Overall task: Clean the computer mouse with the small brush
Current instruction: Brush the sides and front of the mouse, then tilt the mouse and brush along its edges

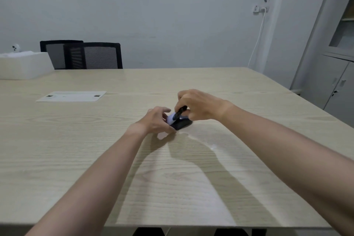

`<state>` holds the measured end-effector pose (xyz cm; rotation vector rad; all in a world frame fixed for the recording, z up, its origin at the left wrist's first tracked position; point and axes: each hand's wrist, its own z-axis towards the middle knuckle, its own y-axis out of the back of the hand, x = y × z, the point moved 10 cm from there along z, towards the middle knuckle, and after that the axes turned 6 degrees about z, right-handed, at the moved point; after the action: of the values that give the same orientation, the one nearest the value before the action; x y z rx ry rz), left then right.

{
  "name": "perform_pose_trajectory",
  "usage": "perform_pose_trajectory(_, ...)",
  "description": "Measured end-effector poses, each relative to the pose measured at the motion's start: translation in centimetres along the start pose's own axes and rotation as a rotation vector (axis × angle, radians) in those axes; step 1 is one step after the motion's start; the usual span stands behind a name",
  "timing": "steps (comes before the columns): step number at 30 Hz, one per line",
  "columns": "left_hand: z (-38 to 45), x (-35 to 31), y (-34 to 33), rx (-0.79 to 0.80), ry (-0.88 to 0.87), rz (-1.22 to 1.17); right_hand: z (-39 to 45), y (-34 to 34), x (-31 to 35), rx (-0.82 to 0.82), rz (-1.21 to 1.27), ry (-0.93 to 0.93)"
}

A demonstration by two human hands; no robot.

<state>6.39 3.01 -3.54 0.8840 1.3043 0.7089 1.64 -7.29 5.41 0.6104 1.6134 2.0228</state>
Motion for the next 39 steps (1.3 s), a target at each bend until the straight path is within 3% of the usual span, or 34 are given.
perform_pose_trajectory(3, 0.3, 0.5, 0.2, 0.038, 0.013, -0.004, -1.5, 0.5, -1.8, -0.002, -0.019, -0.028)
perform_pose_trajectory(8, 0.7, 0.7, 1.3, -0.081, 0.020, -0.039, -2.9, 1.2, -2.6, -0.107, 0.049, -0.067)
perform_pose_trajectory(10, 0.9, 1.1, 0.8, -0.060, 0.038, -0.035, -2.7, 1.2, -1.7, -0.146, 0.095, -0.040)
perform_pose_trajectory(15, 1.4, 0.1, 0.4, -0.056, 0.042, -0.050, -2.7, -1.0, -1.2, 0.020, -0.009, -0.013)
perform_pose_trajectory(22, 1.9, -1.7, -0.4, -0.026, 0.006, -0.045, -3.1, 1.6, -4.1, -0.258, 0.085, -0.128)
perform_pose_trajectory(28, 2.4, -2.3, -0.7, 0.016, -0.007, 0.094, -3.3, -0.5, -6.3, -0.109, 0.157, -0.266)
perform_pose_trajectory(35, 3.4, -2.5, -0.5, 0.042, 0.017, 0.211, -3.6, 1.3, -7.7, -0.251, 0.240, -0.361)
perform_pose_trajectory(39, 3.2, -2.8, -0.6, 0.051, 0.018, 0.246, -3.8, -0.6, -7.0, -0.150, 0.229, -0.343)
